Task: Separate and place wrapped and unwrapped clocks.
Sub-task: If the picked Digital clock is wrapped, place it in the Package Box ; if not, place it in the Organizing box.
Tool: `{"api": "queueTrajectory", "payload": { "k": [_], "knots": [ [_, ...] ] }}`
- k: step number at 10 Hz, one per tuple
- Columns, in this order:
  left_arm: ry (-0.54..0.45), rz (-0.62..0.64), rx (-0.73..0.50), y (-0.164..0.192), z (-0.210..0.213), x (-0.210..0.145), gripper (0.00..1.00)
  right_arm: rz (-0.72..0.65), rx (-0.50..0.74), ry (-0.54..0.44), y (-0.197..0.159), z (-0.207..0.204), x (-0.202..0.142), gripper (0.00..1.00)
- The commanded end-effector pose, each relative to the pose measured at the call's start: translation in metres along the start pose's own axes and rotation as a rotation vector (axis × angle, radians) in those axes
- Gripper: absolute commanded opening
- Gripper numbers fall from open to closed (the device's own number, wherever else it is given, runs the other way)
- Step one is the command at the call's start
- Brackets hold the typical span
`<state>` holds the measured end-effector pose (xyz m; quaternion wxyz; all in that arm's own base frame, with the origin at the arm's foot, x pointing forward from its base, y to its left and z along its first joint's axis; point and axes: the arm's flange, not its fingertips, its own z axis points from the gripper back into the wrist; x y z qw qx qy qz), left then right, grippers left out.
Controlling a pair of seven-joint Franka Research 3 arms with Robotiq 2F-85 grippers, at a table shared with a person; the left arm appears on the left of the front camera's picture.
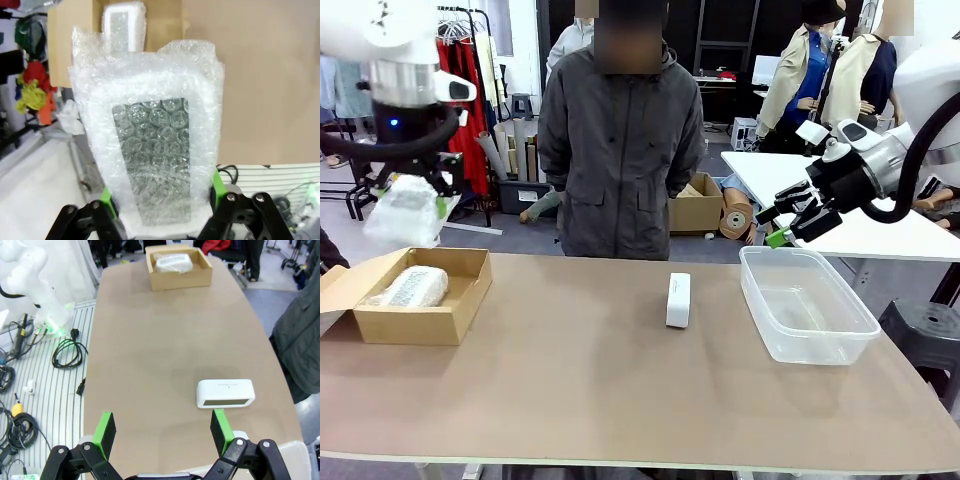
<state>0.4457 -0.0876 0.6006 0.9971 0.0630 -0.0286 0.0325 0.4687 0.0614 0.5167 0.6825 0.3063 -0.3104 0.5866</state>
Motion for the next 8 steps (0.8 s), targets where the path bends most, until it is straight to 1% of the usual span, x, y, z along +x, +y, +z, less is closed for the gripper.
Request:
{"api": "queueTrajectory", "payload": {
  "k": [1,3,4,5,6,8],
  "knots": [
    [-0.014,0.068,-0.078,0.016,-0.031,-0.012,0.0,0.004,0.0,-0.001,0.001,0.0,0.0,1.0],
    [-0.024,0.086,-0.089,0.03,-0.052,-0.006,0.0,0.004,0.0,-0.001,0.001,0.0,0.0,1.0],
    [-0.027,0.102,-0.104,0.032,-0.056,-0.005,0.0,0.004,0.0,-0.001,0.001,0.0,0.0,1.0],
    [-0.019,0.093,-0.108,0.03,-0.057,-0.004,0.0,0.004,0.0,-0.001,0.001,0.0,0.0,1.0],
    [-0.001,0.091,-0.07,0.031,-0.057,-0.002,0.0,0.004,0.0,-0.001,0.001,0.0,0.0,1.0],
    [-0.001,0.091,-0.07,0.031,-0.057,-0.002,0.0,0.004,0.0,-0.001,0.001,0.0,0.0,1.0]
  ]
}}
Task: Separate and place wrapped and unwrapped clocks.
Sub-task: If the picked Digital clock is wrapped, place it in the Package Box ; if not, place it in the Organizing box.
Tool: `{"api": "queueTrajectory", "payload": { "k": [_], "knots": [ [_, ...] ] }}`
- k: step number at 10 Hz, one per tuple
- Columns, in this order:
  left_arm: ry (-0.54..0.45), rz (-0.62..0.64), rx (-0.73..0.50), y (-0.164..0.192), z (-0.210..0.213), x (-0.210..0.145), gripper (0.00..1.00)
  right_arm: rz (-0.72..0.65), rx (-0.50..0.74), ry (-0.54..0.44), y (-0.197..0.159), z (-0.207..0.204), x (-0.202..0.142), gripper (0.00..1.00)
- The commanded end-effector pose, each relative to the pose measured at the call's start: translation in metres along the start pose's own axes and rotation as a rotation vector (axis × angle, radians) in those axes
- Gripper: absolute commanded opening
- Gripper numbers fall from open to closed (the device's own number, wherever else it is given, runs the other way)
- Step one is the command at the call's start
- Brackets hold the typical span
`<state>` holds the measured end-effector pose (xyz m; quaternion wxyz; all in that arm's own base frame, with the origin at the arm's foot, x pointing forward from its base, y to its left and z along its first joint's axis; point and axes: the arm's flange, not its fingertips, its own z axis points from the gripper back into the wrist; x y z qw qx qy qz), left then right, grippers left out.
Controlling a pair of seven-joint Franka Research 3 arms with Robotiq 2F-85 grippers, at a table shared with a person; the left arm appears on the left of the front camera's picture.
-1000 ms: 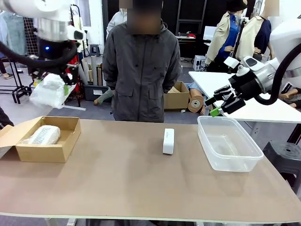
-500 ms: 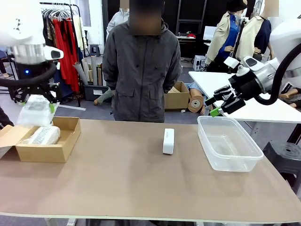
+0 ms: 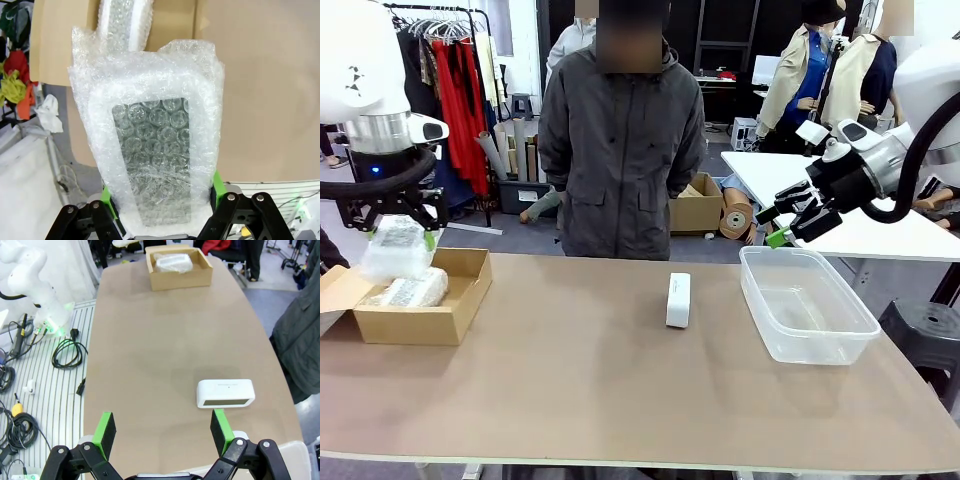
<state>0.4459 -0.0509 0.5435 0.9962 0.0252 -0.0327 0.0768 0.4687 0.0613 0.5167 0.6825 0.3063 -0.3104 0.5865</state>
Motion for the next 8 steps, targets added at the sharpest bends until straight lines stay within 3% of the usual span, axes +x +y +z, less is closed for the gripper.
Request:
{"api": "queueTrajectory", "payload": {
  "k": [1,8],
  "knots": [
    [-0.001,0.0,0.003,0.0013,0.0044,-0.0005,0.0,0.004,0.0,-0.001,0.0013,0.0,0.0005,1.0],
    [-0.001,0.0,0.003,0.0013,0.0044,-0.0005,0.0,0.004,0.0,-0.001,0.0013,0.0,0.0005,1.0]
  ]
}}
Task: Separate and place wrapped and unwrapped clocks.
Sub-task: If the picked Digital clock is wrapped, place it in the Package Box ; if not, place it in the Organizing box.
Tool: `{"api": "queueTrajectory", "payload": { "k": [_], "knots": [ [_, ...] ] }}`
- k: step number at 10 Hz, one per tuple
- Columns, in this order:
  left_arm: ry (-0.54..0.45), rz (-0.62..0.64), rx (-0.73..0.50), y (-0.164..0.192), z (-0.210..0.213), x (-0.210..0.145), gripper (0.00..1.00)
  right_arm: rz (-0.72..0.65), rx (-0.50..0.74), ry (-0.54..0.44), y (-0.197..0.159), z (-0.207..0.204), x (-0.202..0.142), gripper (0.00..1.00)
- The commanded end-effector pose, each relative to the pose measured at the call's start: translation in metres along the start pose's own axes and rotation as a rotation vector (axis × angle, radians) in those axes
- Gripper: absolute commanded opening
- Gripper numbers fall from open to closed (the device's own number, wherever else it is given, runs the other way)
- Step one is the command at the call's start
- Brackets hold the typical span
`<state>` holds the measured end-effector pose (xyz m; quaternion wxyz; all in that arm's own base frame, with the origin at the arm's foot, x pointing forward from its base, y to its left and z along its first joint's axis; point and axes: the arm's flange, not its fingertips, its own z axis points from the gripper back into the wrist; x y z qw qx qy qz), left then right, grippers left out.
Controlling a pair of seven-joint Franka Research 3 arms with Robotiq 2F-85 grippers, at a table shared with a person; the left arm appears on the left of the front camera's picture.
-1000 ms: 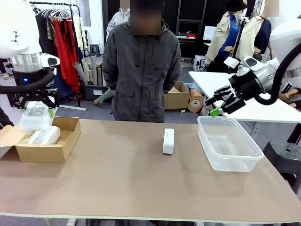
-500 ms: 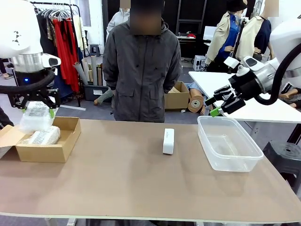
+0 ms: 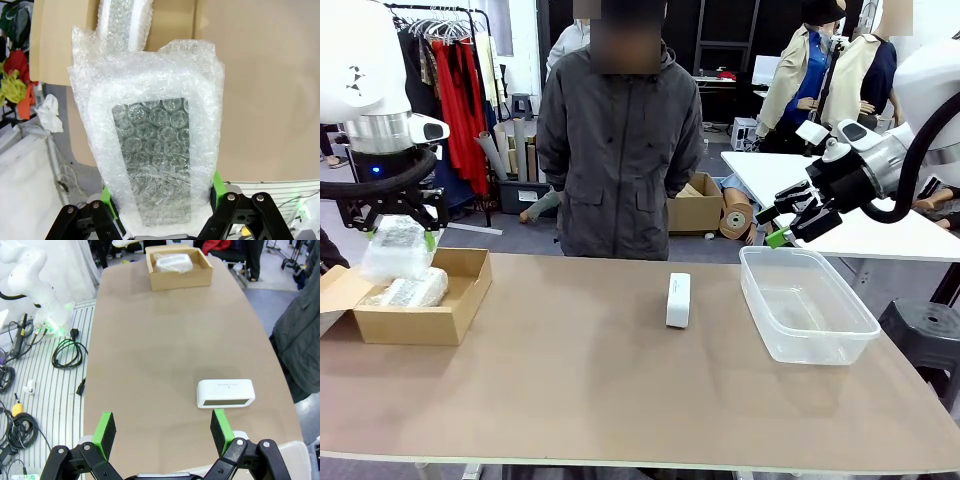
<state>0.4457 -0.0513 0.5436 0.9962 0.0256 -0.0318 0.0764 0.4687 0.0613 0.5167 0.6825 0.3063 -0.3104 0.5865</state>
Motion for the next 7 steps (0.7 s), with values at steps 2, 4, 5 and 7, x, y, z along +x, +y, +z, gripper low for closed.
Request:
{"api": "queueTrajectory", "payload": {
  "k": [2,4,5,7],
  "knots": [
    [0.0,0.0,0.0,0.0,0.0,0.0,0.0,0.004,0.0,-0.001,0.001,0.0,0.0,1.0],
    [0.076,-0.025,-0.012,0.005,-0.027,0.013,0.0,0.004,0.0,-0.001,0.001,0.0,0.0,1.0],
    [0.09,-0.047,-0.019,0.009,-0.039,0.022,0.0,0.004,0.0,-0.001,0.001,0.0,0.0,1.0],
    [0.114,-0.085,-0.058,0.022,-0.059,0.047,0.0,0.004,0.0,-0.001,0.001,0.0,0.0,1.0]
  ]
}}
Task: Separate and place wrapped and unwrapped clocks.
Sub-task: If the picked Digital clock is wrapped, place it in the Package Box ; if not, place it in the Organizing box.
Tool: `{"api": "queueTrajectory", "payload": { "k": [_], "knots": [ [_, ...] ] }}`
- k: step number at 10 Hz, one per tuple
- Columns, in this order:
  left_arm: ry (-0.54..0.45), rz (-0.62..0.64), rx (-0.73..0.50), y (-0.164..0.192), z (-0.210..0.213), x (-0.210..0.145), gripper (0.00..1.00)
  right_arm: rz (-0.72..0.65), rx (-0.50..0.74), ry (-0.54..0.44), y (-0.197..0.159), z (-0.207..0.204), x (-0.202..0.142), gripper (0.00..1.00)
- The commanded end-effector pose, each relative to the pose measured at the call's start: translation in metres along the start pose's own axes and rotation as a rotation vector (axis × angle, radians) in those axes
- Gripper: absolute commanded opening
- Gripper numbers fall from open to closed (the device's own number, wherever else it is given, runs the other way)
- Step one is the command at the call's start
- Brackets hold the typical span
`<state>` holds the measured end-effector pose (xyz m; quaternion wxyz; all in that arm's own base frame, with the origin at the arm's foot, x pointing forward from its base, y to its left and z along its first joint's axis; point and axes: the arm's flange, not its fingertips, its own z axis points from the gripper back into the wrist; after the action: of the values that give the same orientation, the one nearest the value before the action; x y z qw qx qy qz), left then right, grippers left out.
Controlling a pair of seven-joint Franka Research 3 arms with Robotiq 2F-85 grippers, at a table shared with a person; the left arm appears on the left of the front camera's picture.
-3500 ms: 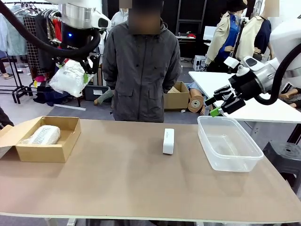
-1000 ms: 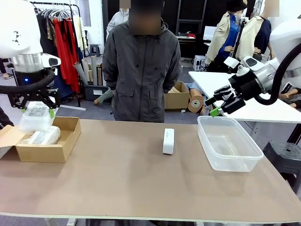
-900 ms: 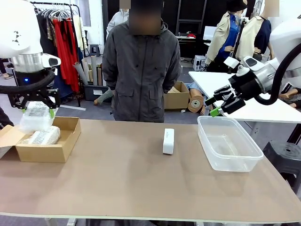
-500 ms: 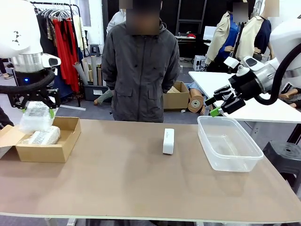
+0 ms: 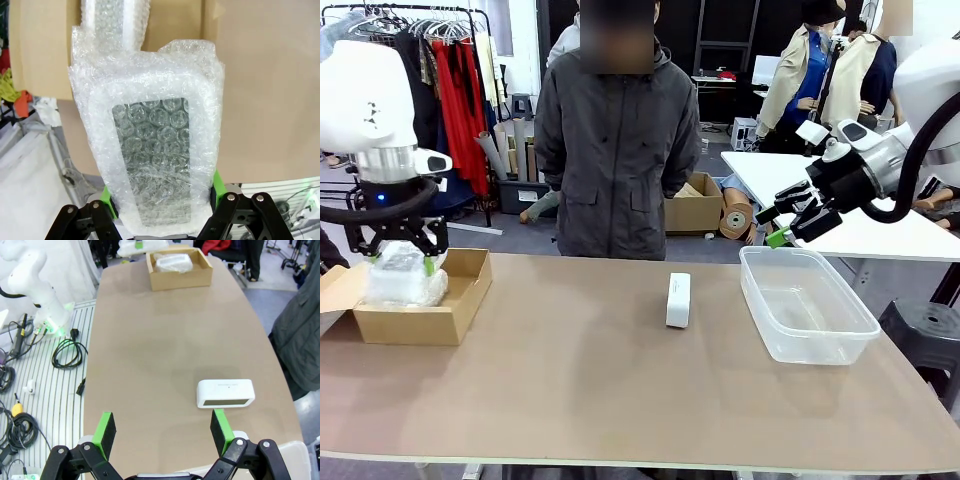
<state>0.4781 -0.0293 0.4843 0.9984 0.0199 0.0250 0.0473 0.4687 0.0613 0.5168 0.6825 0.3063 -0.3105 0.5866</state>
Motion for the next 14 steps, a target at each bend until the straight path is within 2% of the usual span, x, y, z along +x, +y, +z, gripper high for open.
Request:
{"api": "queueTrajectory", "payload": {
  "k": [1,5,6,7,11,14],
  "knots": [
    [0.005,-0.039,-0.054,0.011,-0.002,0.025,0.0,0.004,0.001,-0.001,0.001,0.0,0.0,1.0],
    [0.028,-0.073,-0.097,0.003,-0.019,0.056,0.0,0.004,0.001,-0.001,0.001,0.0,0.0,1.0],
    [0.029,-0.061,-0.11,-0.001,-0.016,0.056,0.0,0.004,0.001,-0.001,0.001,0.0,0.0,1.0],
    [0.03,-0.056,-0.057,0.004,-0.022,0.048,0.0,0.004,0.001,-0.001,0.001,0.0,0.0,1.0],
    [0.037,-0.056,-0.067,0.001,-0.025,0.054,0.0,0.004,0.001,-0.001,0.001,0.0,0.0,1.0],
    [0.062,-0.142,-0.058,0.005,-0.032,0.078,0.0,0.004,0.001,-0.001,0.001,0.0,0.0,1.0]
  ]
}}
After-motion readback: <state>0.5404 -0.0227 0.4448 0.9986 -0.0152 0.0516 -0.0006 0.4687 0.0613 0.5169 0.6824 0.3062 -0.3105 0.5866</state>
